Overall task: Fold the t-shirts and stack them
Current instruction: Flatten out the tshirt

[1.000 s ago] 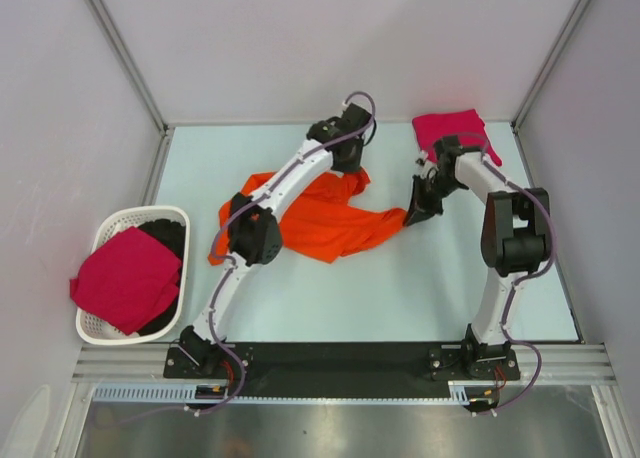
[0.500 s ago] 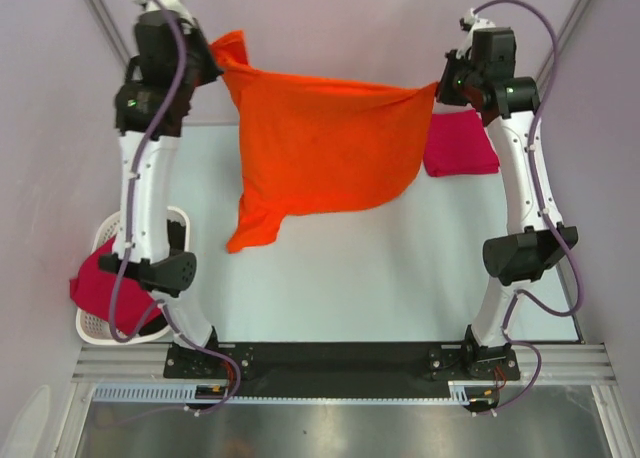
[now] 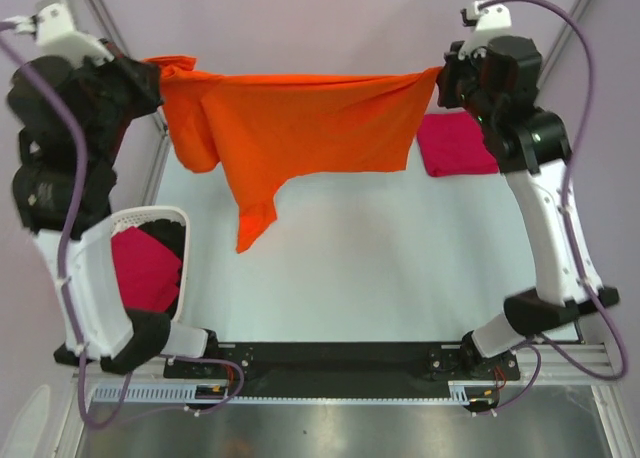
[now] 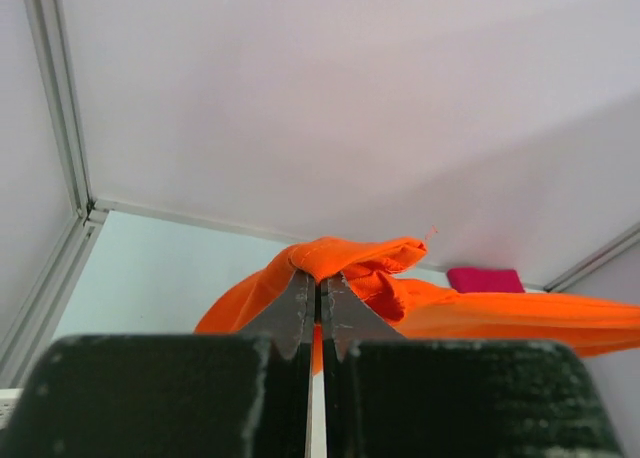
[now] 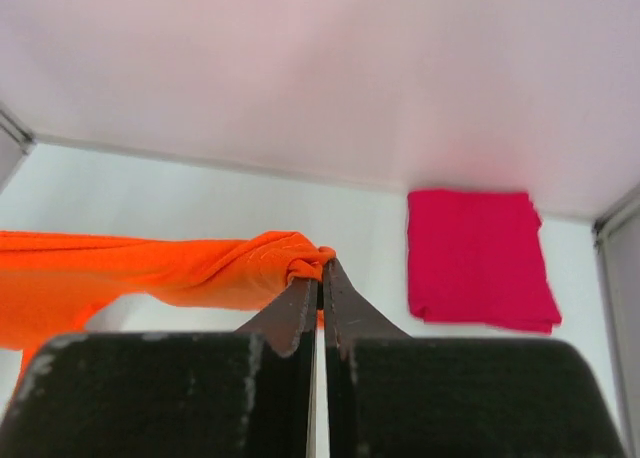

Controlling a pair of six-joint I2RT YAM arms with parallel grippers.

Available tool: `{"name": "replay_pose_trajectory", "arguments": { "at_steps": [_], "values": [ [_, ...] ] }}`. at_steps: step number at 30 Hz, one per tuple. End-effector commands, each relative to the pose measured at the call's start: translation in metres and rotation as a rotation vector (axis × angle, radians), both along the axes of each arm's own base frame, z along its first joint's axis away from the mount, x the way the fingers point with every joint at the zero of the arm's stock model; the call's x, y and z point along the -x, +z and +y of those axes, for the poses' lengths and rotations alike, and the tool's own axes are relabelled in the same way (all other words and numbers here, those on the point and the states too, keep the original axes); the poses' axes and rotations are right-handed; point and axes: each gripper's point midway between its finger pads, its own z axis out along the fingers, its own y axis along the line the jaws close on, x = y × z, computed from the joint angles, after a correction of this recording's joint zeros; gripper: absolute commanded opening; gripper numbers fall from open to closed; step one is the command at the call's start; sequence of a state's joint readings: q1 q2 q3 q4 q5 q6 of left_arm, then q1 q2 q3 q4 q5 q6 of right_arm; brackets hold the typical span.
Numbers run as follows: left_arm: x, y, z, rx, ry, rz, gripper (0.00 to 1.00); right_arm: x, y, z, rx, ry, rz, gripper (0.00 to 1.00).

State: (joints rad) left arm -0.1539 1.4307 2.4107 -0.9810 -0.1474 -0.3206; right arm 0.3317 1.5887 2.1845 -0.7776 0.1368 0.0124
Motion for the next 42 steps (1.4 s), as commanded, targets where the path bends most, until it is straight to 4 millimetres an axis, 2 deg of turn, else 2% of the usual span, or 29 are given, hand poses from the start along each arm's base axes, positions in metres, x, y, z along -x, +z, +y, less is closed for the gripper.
{"name": "replay_pose_trajectory", "arguments": {
  "at_steps": [1,3,5,8,10,13,17,18,20,21,22,23,25,26,27,28,29,30,31,32,33,34,35,36,37,39,40,41,42],
  "values": [
    [0.073,0.028,0.019,-0.004,0.035,-0.104,0.00,0.086,0.082,-0.034,-0.003,-0.055,-0.277,0.00],
    [0.105,0.032,0.018,0.000,0.003,-0.133,0.00,0.114,0.083,-0.035,-0.043,-0.039,-0.280,0.00],
    [0.138,0.034,0.019,0.012,-0.014,-0.161,0.00,0.152,0.094,-0.055,-0.101,-0.078,-0.308,0.00],
    [0.170,0.027,0.019,0.039,-0.033,-0.162,0.00,0.192,0.086,-0.077,-0.141,-0.102,-0.301,0.00],
    [0.175,0.020,0.022,0.042,-0.023,-0.148,0.00,0.205,0.076,-0.087,-0.116,-0.117,-0.281,0.00],
    [0.171,0.023,0.029,0.020,0.016,-0.156,0.00,0.204,0.069,-0.090,-0.058,-0.124,-0.268,0.00],
    [0.131,0.036,0.032,-0.005,0.061,-0.161,0.00,0.171,0.056,-0.077,0.008,-0.126,-0.247,0.00],
    [0.101,0.033,0.027,-0.024,0.054,-0.131,0.00,0.163,0.052,-0.076,0.017,-0.141,-0.243,0.00],
    [0.069,0.038,0.020,0.012,0.042,-0.125,0.00,0.131,0.033,-0.063,0.050,-0.143,-0.233,0.00],
    [0.029,0.032,0.007,0.012,0.005,-0.088,0.00,0.118,0.021,-0.057,0.060,-0.140,-0.220,0.00],
    [0.010,0.029,-0.001,0.034,-0.022,-0.074,0.00,0.106,0.014,-0.052,0.069,-0.131,-0.216,0.00],
    [-0.013,0.018,-0.013,0.040,-0.069,-0.041,0.00,0.088,-0.001,-0.048,0.076,-0.131,-0.192,0.00],
    [-0.080,-0.029,-0.029,0.070,-0.090,0.073,0.00,0.054,-0.038,-0.040,0.080,-0.128,-0.104,0.00],
    [-0.102,-0.050,-0.036,0.075,-0.111,0.117,0.00,0.040,-0.049,-0.045,0.052,-0.145,-0.094,0.00],
    [-0.124,-0.082,-0.049,0.083,-0.157,0.191,0.00,0.024,-0.090,-0.042,0.063,-0.139,-0.018,0.00],
    [-0.161,-0.126,-0.058,0.090,-0.168,0.280,0.00,0.010,-0.102,-0.041,0.041,-0.134,-0.035,0.00],
    [-0.177,-0.153,-0.063,0.088,-0.177,0.334,0.00,0.000,-0.122,-0.049,0.028,-0.145,-0.007,0.00],
    [-0.196,-0.184,-0.069,0.082,-0.178,0.394,0.00,-0.013,-0.170,-0.049,0.056,-0.153,0.076,0.00],
    [-0.209,-0.210,-0.073,0.076,-0.182,0.443,0.00,-0.025,-0.179,-0.055,0.053,-0.177,0.064,0.00],
    [-0.233,-0.264,-0.076,0.072,-0.171,0.544,0.00,-0.035,-0.193,-0.062,0.059,-0.202,0.077,0.00],
    [-0.243,-0.288,-0.079,0.075,-0.171,0.582,0.00,-0.044,-0.209,-0.062,0.066,-0.201,0.083,0.00],
    [-0.251,-0.307,-0.081,0.094,-0.167,0.615,0.10,-0.063,-0.248,-0.062,0.093,-0.204,0.149,0.00],
    [-0.265,-0.360,-0.080,0.108,-0.151,0.712,0.65,-0.078,-0.260,-0.061,0.103,-0.198,0.158,0.05],
    [-0.273,-0.369,-0.076,0.130,-0.138,0.726,0.80,-0.090,-0.274,-0.064,0.104,-0.216,0.195,0.14],
    [-0.272,-0.392,-0.069,0.149,-0.081,0.788,0.99,-0.112,-0.306,-0.066,0.116,-0.237,0.270,0.26],
    [-0.275,-0.419,-0.064,0.138,-0.041,0.835,0.99,-0.130,-0.330,-0.069,0.059,-0.281,0.319,0.57],
    [-0.278,-0.421,-0.058,0.110,-0.015,0.824,1.00,-0.139,-0.337,-0.064,0.053,-0.260,0.330,0.74],
    [-0.278,-0.419,-0.055,0.097,-0.003,0.817,0.99,-0.154,-0.349,-0.057,0.045,-0.241,0.345,1.00],
    [-0.279,-0.406,-0.052,0.083,0.001,0.788,1.00,-0.161,-0.346,-0.058,0.030,-0.245,0.338,1.00]
  ]
}}
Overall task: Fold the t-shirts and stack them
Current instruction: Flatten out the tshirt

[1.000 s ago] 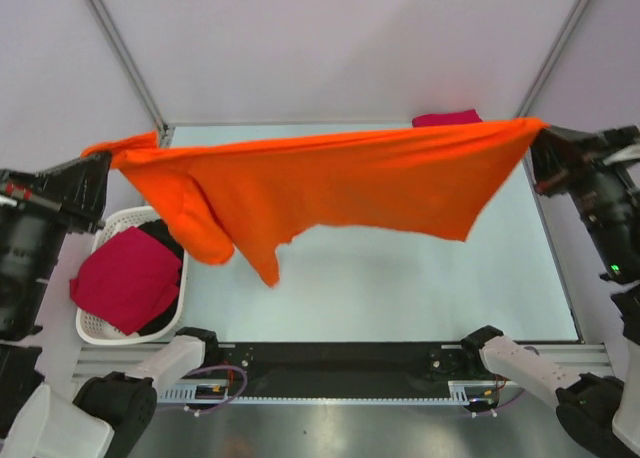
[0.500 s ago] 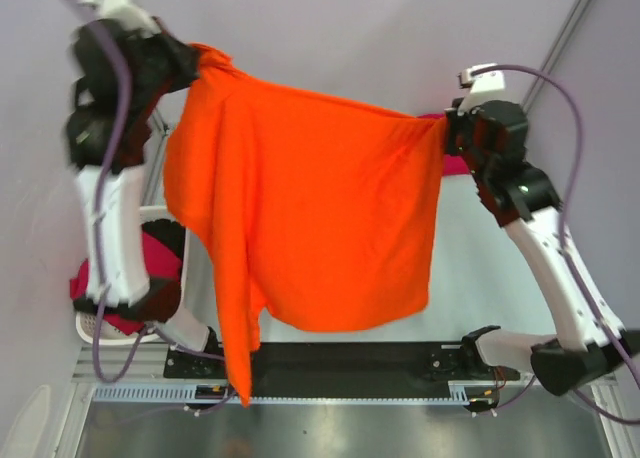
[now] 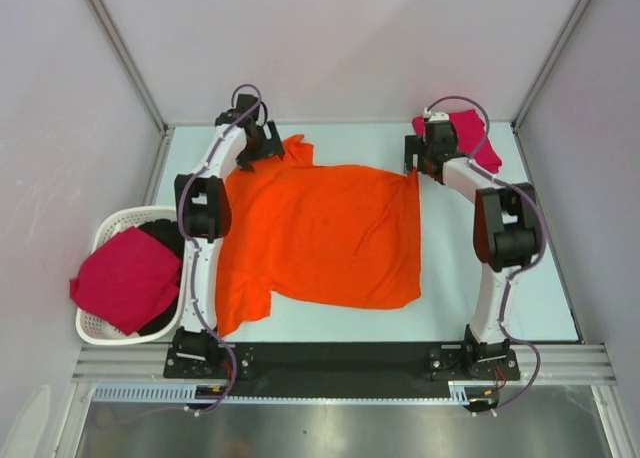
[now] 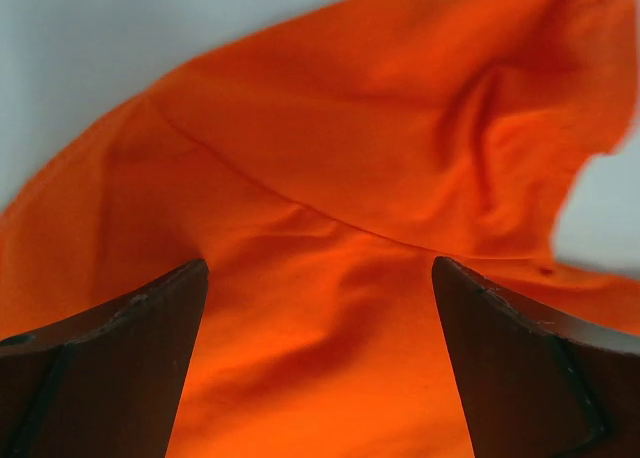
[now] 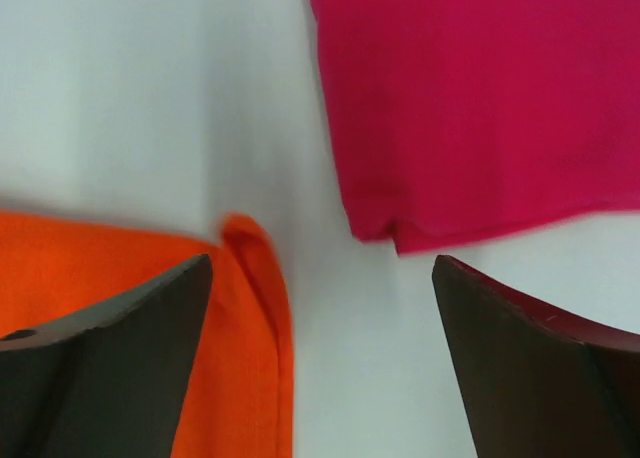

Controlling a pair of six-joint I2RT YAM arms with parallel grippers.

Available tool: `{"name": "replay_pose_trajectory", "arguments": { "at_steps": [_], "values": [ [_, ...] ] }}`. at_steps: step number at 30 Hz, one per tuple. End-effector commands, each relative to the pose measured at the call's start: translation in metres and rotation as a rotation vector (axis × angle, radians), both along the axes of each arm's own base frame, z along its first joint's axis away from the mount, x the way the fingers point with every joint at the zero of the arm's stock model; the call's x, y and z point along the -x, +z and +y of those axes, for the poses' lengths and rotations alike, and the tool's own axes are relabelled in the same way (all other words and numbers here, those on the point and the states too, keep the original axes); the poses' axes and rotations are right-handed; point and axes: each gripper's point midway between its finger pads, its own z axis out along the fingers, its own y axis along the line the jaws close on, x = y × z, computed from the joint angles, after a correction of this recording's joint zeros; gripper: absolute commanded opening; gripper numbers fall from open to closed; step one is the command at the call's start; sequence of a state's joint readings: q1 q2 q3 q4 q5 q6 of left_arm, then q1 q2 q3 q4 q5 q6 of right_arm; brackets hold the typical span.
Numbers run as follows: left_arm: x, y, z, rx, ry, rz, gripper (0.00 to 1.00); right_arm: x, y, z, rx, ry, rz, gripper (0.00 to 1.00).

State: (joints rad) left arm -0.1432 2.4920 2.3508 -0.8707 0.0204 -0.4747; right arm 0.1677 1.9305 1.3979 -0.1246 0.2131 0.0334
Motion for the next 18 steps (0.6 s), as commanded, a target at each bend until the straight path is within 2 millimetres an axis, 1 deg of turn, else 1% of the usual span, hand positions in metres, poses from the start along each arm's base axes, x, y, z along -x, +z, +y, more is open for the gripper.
{"name": "replay_pose_trajectory", "arguments": {
  "at_steps": [1,2,3,4,5,6,7,8,9,10,11,12,13,14,15,16,17,18],
  "values": [
    [-0.024,0.108,0.022,-0.045,0.059,-0.251,1.00,-0.058,0.029,0.005,-0.098,-0.034,-0.139,1.00],
    [-0.025,0.122,0.026,-0.063,0.057,-0.283,1.00,-0.067,0.040,0.009,-0.117,-0.006,-0.165,1.00],
    [-0.025,0.135,0.031,-0.068,0.050,-0.313,1.00,-0.070,0.046,0.009,-0.118,0.005,-0.178,1.00],
    [-0.022,0.158,0.032,-0.043,0.054,-0.351,1.00,-0.072,0.054,0.007,-0.123,0.008,-0.193,1.00],
    [-0.018,0.168,0.030,-0.021,0.038,-0.368,1.00,-0.072,0.074,0.006,-0.124,0.008,-0.226,1.00],
    [-0.015,0.173,0.028,-0.012,0.018,-0.375,1.00,-0.069,0.086,0.007,-0.121,0.022,-0.242,1.00],
    [-0.005,0.196,0.020,0.026,-0.015,-0.408,1.00,-0.064,0.096,0.008,-0.119,0.038,-0.245,1.00],
    [0.003,0.202,0.017,0.039,-0.030,-0.409,1.00,-0.056,0.104,0.014,-0.113,0.063,-0.252,1.00],
    [0.015,0.190,0.008,0.053,-0.061,-0.373,1.00,-0.040,0.123,0.017,-0.114,0.076,-0.274,1.00],
    [0.029,0.206,0.006,0.055,-0.076,-0.393,0.94,-0.027,0.123,0.021,-0.113,0.086,-0.247,1.00],
    [0.041,0.206,0.004,0.055,-0.084,-0.381,0.69,-0.013,0.128,0.034,-0.118,0.126,-0.239,0.96],
    [0.058,0.178,-0.003,0.052,-0.129,-0.305,0.50,0.010,0.128,0.041,-0.121,0.148,-0.216,0.88],
    [0.071,0.168,-0.002,0.029,-0.137,-0.277,0.26,0.028,0.122,0.047,-0.114,0.163,-0.173,0.79],
    [0.090,0.180,0.001,0.011,-0.139,-0.288,0.00,0.045,0.115,0.060,-0.120,0.173,-0.137,0.50],
    [0.117,0.140,0.000,-0.008,-0.170,-0.182,0.00,0.068,0.109,0.063,-0.123,0.188,-0.102,0.31],
    [0.135,0.133,0.001,-0.016,-0.174,-0.155,0.00,0.089,0.095,0.067,-0.123,0.202,-0.042,0.16],
    [0.167,0.113,0.003,-0.025,-0.190,-0.096,0.00,0.105,0.089,0.078,-0.143,0.194,-0.014,0.00],
    [0.184,0.106,0.009,-0.053,-0.185,-0.072,0.00,0.118,0.085,0.080,-0.162,0.195,0.008,0.00]
  ]
}}
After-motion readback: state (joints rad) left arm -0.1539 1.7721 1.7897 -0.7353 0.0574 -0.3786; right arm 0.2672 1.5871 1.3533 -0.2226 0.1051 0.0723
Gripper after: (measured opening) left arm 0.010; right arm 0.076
